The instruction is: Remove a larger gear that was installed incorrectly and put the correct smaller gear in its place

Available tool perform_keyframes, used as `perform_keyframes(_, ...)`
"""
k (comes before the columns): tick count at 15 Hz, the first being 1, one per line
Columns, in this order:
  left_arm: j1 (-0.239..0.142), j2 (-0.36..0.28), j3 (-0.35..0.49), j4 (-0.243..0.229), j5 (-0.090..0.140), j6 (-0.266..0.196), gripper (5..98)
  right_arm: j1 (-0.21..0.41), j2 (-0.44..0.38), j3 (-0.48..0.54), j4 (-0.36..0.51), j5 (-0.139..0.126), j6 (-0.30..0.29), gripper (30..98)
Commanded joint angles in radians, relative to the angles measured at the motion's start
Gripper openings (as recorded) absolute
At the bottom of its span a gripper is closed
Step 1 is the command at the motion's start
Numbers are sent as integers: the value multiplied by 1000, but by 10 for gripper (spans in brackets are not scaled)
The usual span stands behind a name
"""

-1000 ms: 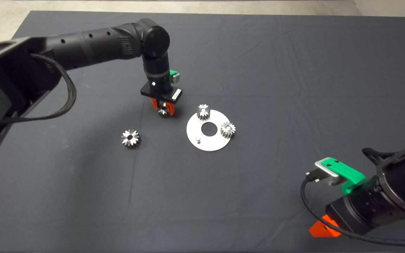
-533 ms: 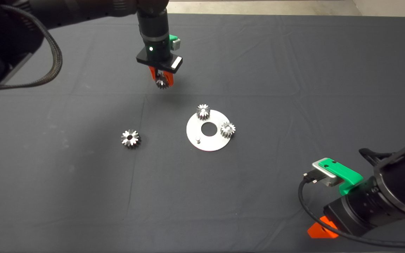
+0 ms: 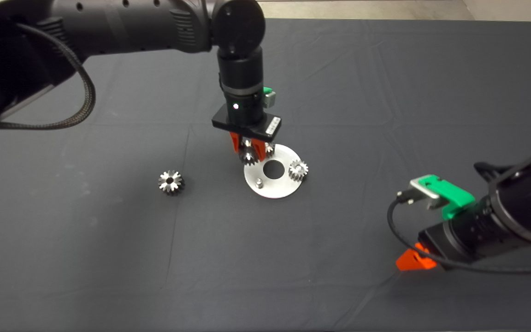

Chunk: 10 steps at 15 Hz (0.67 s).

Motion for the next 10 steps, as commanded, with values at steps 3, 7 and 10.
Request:
perform_keyframes(3,-32,15,212,169,33,-199,277,77,38,-243,33,-81,-176,977)
perform_keyframes(7,-31,12,260,227,33,-245,276,79,77,-253,34,-82,-176,977)
perform_keyframes(10,-24,30,237,238,29,-228,276,79,79,-255,34,-80,-176,977)
